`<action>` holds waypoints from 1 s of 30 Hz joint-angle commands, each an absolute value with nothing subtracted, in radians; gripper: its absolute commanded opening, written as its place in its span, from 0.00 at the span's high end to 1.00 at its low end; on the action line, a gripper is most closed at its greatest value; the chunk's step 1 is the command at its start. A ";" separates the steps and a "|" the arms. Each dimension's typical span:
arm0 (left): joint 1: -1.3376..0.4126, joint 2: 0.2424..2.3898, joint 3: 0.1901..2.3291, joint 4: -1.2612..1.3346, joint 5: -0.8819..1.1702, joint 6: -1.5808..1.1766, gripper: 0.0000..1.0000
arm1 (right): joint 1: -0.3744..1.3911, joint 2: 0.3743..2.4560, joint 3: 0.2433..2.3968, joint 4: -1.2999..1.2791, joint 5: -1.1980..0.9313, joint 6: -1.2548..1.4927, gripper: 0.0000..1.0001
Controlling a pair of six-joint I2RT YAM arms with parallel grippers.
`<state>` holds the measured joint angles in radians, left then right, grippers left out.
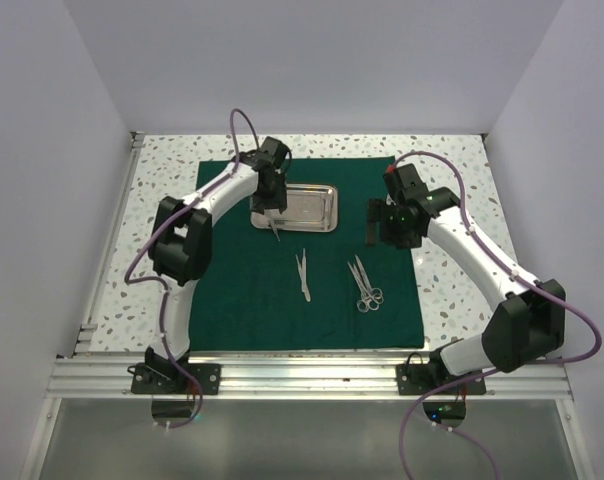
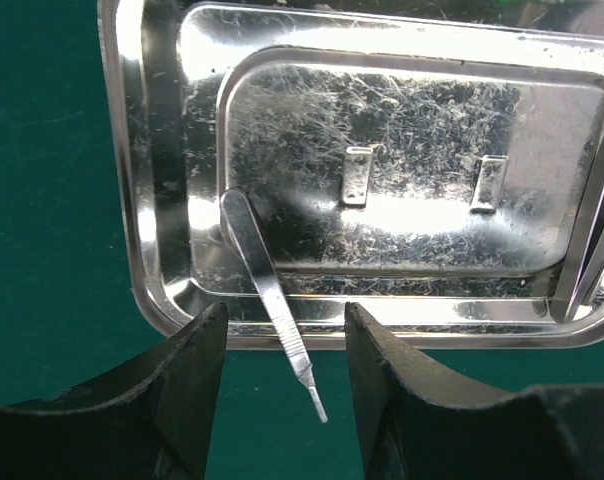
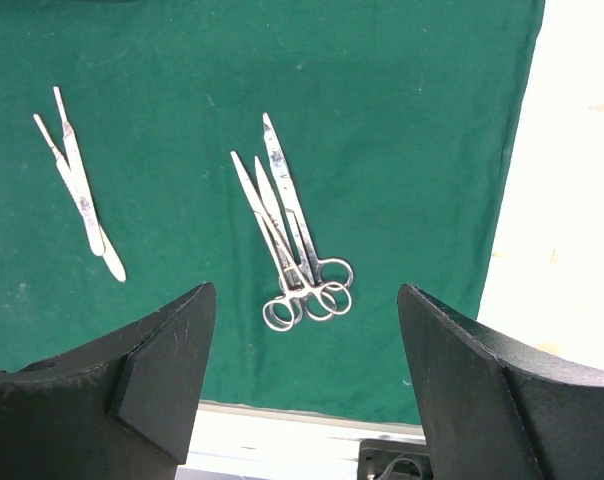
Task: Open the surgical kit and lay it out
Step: Pick up the medical item from the container.
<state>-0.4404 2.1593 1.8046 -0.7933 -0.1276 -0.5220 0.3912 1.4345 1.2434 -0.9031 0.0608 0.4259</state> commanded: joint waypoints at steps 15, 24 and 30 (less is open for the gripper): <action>-0.471 2.237 1.852 -0.859 -0.213 -0.529 0.48 | 0.387 1.463 1.246 -0.887 0.069 0.408 0.23; -0.471 2.264 1.818 -0.841 -0.164 -0.545 0.64 | 0.385 1.470 1.253 -0.887 0.072 0.407 0.23; -0.471 2.273 1.827 -0.841 -0.156 -0.543 0.91 | 0.383 1.479 1.255 -0.885 0.072 0.405 0.23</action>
